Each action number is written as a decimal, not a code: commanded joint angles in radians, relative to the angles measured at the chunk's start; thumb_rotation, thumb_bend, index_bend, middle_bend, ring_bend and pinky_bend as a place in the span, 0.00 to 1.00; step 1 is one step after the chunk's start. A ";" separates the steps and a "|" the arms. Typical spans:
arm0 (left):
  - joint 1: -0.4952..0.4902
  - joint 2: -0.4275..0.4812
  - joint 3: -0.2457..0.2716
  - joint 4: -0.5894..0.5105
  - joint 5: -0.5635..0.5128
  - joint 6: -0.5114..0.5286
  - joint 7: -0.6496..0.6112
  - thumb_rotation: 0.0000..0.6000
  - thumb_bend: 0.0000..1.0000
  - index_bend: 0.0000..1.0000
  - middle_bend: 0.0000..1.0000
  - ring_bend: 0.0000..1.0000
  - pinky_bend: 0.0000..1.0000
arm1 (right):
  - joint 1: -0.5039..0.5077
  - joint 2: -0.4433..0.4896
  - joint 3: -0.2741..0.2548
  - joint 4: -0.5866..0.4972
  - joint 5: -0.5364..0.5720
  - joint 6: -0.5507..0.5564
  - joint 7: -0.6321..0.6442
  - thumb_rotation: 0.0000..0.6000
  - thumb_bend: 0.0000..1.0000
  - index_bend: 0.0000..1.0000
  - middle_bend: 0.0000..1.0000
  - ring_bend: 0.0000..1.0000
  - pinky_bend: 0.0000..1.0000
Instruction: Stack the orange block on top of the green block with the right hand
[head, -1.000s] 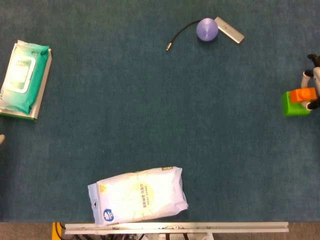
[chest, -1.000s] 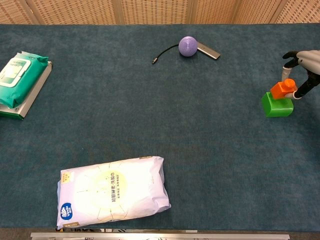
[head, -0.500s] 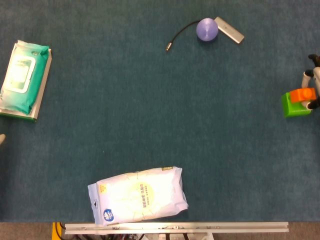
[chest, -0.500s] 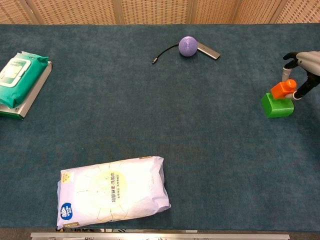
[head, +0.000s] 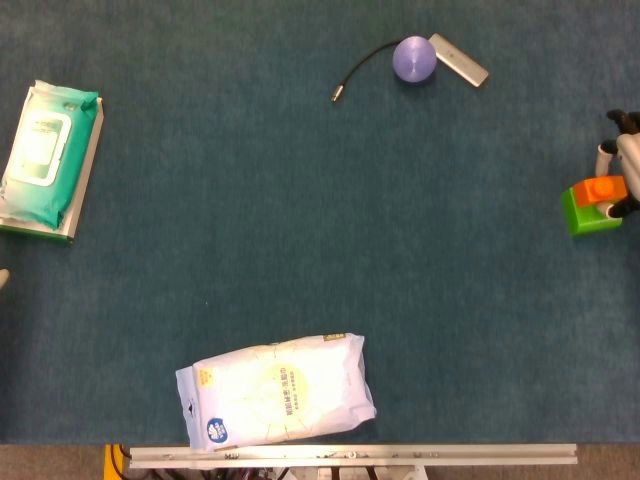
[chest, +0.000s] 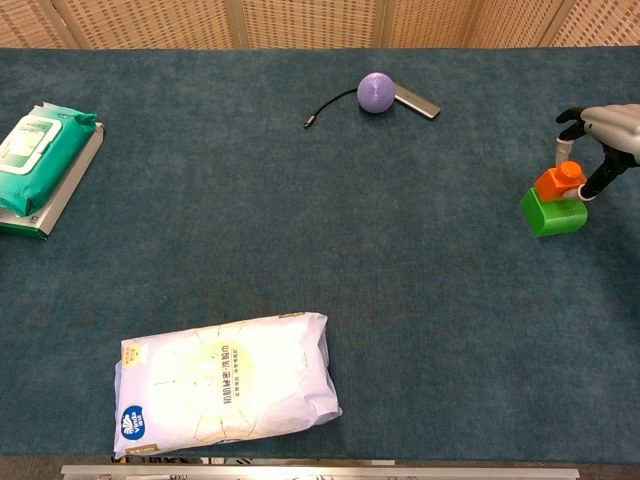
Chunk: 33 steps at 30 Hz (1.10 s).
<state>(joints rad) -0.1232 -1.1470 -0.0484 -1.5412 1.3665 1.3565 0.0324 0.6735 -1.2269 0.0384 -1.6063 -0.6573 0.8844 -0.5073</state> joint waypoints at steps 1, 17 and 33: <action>0.002 0.000 0.000 0.001 0.000 0.002 -0.002 1.00 0.11 0.36 0.38 0.39 0.54 | 0.005 -0.001 -0.005 0.001 0.006 -0.004 -0.007 1.00 0.25 0.63 0.07 0.00 0.00; 0.003 -0.002 0.001 0.000 0.001 0.001 0.002 1.00 0.11 0.36 0.38 0.39 0.54 | 0.017 0.003 -0.031 0.007 0.022 -0.016 -0.013 1.00 0.25 0.63 0.07 0.00 0.00; -0.002 0.000 -0.002 -0.007 0.003 0.000 0.012 1.00 0.11 0.36 0.38 0.39 0.54 | 0.001 0.067 -0.044 -0.030 -0.061 -0.041 0.050 1.00 0.00 0.32 0.07 0.00 0.00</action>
<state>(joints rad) -0.1256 -1.1474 -0.0508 -1.5483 1.3690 1.3561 0.0446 0.6741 -1.1608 -0.0043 -1.6355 -0.7176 0.8448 -0.4580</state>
